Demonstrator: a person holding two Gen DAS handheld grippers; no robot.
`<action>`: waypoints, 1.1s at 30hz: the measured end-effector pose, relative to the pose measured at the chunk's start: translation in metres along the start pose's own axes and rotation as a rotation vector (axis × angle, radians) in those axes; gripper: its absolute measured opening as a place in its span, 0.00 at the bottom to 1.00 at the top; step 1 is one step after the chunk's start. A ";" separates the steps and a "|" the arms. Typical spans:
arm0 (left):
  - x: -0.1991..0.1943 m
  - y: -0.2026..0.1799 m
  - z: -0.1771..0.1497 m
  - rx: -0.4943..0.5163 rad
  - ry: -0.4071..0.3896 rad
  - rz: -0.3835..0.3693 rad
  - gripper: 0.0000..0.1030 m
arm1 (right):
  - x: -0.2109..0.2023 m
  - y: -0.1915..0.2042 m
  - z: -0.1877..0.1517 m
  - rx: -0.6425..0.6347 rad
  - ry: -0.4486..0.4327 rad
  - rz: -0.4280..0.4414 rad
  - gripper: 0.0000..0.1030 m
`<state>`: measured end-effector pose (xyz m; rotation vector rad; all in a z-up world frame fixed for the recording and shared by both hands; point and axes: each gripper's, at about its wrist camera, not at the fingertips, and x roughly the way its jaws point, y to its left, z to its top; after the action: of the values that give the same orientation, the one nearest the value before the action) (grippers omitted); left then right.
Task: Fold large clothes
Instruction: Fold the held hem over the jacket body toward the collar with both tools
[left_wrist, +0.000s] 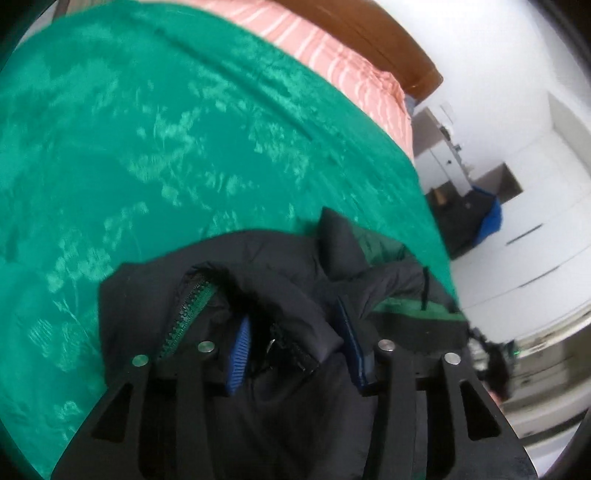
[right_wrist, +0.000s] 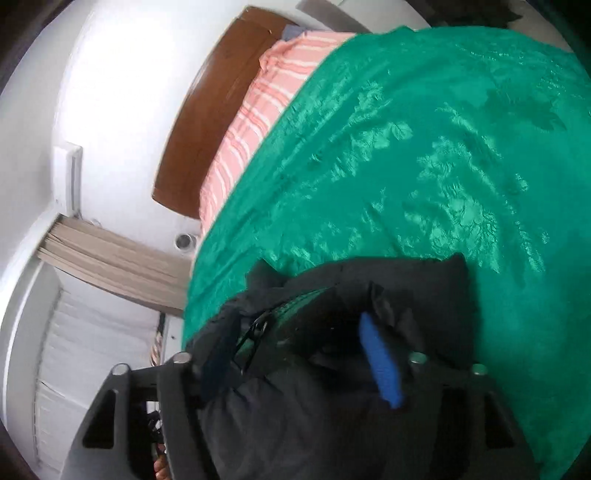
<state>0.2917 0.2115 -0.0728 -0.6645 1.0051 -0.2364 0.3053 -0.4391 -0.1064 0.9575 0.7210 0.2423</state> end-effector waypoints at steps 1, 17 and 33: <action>-0.006 0.001 0.002 -0.008 0.016 -0.018 0.61 | -0.002 0.006 0.003 -0.029 -0.008 -0.002 0.76; 0.018 -0.118 -0.030 0.496 -0.144 0.130 0.96 | 0.092 0.156 -0.100 -0.947 0.207 -0.275 0.89; 0.091 -0.030 -0.023 0.390 -0.277 0.171 0.95 | 0.129 0.076 -0.092 -0.733 0.080 -0.057 0.99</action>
<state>0.3236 0.1358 -0.1268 -0.2449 0.7166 -0.1768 0.3499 -0.2717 -0.1368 0.2308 0.6579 0.4572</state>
